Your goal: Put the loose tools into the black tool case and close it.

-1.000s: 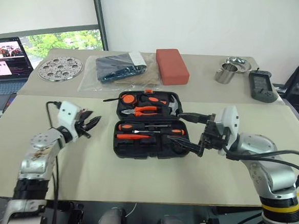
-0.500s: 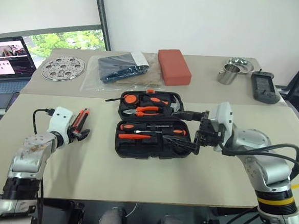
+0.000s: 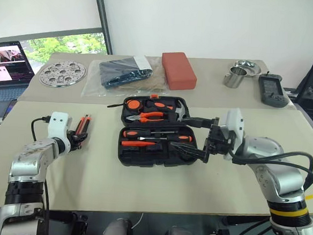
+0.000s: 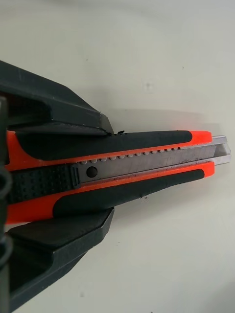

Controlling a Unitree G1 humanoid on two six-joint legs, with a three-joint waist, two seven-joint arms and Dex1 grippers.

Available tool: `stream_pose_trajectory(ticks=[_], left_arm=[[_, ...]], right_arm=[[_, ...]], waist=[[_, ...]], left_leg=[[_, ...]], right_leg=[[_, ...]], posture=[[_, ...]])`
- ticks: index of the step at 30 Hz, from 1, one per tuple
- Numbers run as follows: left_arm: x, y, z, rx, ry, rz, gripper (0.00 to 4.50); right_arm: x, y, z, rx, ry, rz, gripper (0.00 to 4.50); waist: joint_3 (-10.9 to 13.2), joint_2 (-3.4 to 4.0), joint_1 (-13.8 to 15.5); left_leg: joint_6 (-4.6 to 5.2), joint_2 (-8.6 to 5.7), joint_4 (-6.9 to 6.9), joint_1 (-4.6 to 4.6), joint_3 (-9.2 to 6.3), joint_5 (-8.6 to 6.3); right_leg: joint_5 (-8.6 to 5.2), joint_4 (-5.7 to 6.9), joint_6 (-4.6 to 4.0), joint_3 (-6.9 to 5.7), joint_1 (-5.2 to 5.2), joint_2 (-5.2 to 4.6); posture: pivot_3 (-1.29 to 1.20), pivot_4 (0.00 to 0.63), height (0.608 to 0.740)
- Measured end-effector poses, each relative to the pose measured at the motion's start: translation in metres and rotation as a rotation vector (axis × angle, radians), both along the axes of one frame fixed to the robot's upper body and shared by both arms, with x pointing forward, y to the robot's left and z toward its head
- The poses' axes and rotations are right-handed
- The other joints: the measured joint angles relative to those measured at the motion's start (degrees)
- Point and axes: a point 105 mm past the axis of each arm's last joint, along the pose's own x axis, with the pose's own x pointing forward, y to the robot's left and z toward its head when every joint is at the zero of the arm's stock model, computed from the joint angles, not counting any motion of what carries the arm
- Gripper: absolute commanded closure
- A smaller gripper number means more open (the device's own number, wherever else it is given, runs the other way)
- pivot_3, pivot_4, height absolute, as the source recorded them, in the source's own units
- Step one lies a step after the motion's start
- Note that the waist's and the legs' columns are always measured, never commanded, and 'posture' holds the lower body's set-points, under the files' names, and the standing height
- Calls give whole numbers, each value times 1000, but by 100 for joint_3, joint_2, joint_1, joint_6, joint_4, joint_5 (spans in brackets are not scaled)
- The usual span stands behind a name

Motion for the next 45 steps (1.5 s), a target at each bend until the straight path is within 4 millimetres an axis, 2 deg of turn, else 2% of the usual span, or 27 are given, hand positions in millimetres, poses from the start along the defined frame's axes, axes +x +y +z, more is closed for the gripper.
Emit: stream_pose_trajectory(ticks=[3,8,10,12,14,19,24,28,35,41,43,45], left_arm=[[6,-14,11,-1,-120,-111,2753],[10,-73,64,1,-383,-509,2753],[0,-105,80,87,-438,-776,2753],[-12,-130,80,138,-451,-968,2753],[-23,-151,68,164,-414,-1138,2753],[-34,-177,48,241,-322,-1359,2753],[-35,-193,33,303,-262,-1449,2753],[-39,-197,19,326,-203,-1492,2753],[-30,-196,17,434,-173,-1504,2753],[-30,-193,16,441,-142,-1513,2753],[-30,-193,16,436,-132,-1512,1744],[-28,-192,18,442,-133,-1494,1105]], right_arm=[[0,-3,-1,-2,2,-12,0],[-1,-8,-3,-9,9,-27,0],[-1,-15,-5,-24,14,-46,0],[0,-20,-4,-31,11,-64,0],[-1,-25,-7,-46,19,-77,0],[-6,-39,-17,-85,52,-101,0],[-21,-58,-34,-155,98,-90,0],[-25,-65,-34,-148,93,-100,0],[-25,-67,-32,-144,84,-104,0],[-25,-66,-31,-137,82,-104,0],[-25,-66,-31,-135,76,-103,0],[-25,-66,-30,-132,70,-103,0]], waist=[[9,-14,25],[13,-22,104],[12,-19,106],[3,-3,105],[2,-1,78],[4,-2,38],[4,-2,56],[4,-1,15],[4,0,37],[4,1,32],[4,1,30],[4,1,31]], left_leg=[[-5,-1,1,-10,0,3],[-2,-9,3,-26,3,1],[-2,-10,-1,-28,5,0],[-1,-10,-1,-27,8,0],[3,-9,-1,-26,8,-2],[7,-7,8,-41,-2,-4],[19,-10,21,-49,-4,-11],[19,-7,21,-44,-7,-11],[23,-10,22,-33,-10,-13],[24,-9,21,-19,-10,-14],[24,-8,20,-18,-10,-14],[24,-9,21,-17,-10,-14]], right_leg=[[1,-4,-1,-5,-5,-2],[2,-19,-3,-12,-4,-12],[2,-31,-3,-11,-3,-10],[2,-46,-2,-10,6,-10],[2,-59,-3,-8,10,0],[3,-62,-3,-9,6,10],[4,-70,2,-7,11,7],[4,-63,2,0,11,15],[4,-64,3,-5,30,10],[4,-62,2,-5,40,11],[4,-62,2,-5,41,12],[4,-63,2,-5,42,11]], posture=[[0,150,740],[0,150,740],[0,150,740],[0,150,740],[0,150,740],[0,150,740],[0,150,740],[0,150,740],[0,150,740],[0,150,740],[0,150,740],[0,150,740]])
